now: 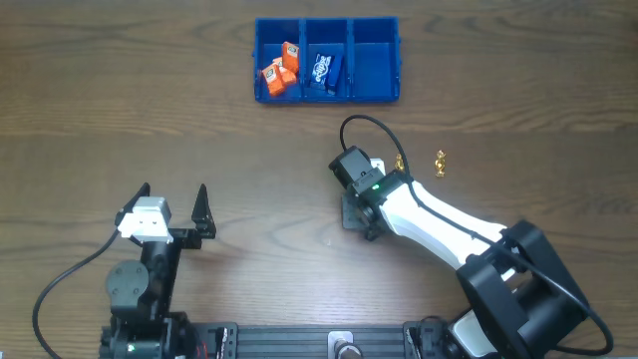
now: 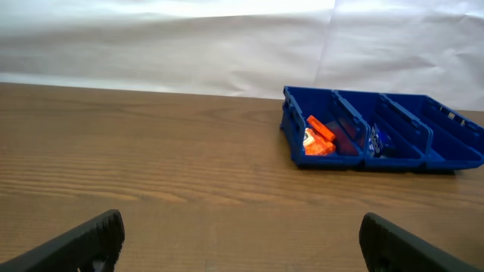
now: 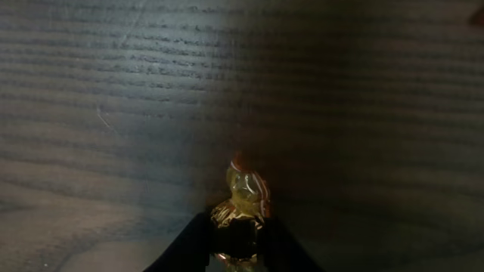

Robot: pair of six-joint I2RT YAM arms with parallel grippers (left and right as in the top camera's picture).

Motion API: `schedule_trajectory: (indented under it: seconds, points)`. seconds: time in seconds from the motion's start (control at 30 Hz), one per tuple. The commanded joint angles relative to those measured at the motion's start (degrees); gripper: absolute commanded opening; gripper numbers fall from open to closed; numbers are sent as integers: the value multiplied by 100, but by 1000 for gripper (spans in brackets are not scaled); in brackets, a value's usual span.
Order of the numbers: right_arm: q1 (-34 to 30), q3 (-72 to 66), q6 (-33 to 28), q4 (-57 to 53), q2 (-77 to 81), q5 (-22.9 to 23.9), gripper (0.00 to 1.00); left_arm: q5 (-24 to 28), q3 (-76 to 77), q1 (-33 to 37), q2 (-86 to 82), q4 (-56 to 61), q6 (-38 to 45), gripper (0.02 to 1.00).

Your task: Sort Candies Into Trays

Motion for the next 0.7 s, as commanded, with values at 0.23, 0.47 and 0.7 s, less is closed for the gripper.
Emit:
schedule_trajectory:
  seconds: [0.23, 0.47, 0.7]
  points:
    - [-151, 697, -92, -527, -1285, 651, 185, 120, -111, 17, -26, -186, 44, 998]
    - [-1272, 4266, -1513, -1290, 175, 1128, 180, 122, -111, 17, -26, -186, 44, 996]
    - [-1786, 6175, -1792, -1108, 2404, 1001, 191, 122, -111, 17, -26, -186, 44, 998]
